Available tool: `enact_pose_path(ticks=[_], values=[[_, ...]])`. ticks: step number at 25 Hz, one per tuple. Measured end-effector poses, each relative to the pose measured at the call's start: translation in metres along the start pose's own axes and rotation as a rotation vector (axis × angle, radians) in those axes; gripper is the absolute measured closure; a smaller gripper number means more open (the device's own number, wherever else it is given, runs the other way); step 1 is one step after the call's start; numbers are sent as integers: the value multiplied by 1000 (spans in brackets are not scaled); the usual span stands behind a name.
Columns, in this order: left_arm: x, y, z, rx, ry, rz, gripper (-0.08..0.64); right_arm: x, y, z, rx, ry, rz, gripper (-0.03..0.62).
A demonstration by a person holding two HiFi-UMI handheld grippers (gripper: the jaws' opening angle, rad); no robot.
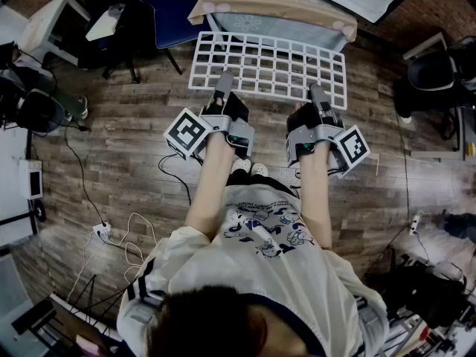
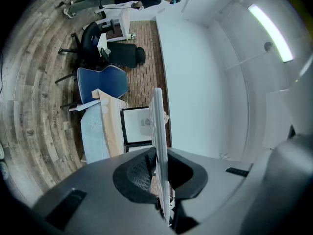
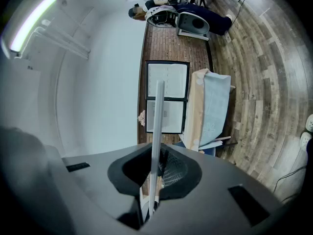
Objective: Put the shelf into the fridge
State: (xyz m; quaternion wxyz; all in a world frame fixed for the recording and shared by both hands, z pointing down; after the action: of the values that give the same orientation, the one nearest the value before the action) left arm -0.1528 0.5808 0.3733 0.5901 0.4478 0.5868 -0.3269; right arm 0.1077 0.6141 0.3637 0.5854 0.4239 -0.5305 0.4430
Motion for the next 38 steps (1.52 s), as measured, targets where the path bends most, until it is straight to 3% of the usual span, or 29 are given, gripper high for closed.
enact_pose_path(ticks=[12,20,30,38], values=[[1,-2,8,3,36,-28,518,1,0,7,-1,-1,-4,546],[-12,-27,29,-5,-1,-9,518,4,5,40,11,11,9,546],[-21,-50,61,-17,31,-32,518,7,6,80,21,2,8,546],[-39,-71,111,-14,-13,-23,518,9,-11,138,23,9,4,546]])
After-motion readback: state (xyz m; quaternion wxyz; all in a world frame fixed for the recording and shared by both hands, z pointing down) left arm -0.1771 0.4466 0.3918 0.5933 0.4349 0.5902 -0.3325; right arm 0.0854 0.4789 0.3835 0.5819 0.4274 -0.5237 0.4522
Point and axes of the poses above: the fingertips, and each gripper's own axes: z forward along the fingers, x to its right, y out of its underside, the point moved 8 cm from there along -z, backward along the fingers, and after that the axes turned 1 degree about -x, right-handed, at the moved point
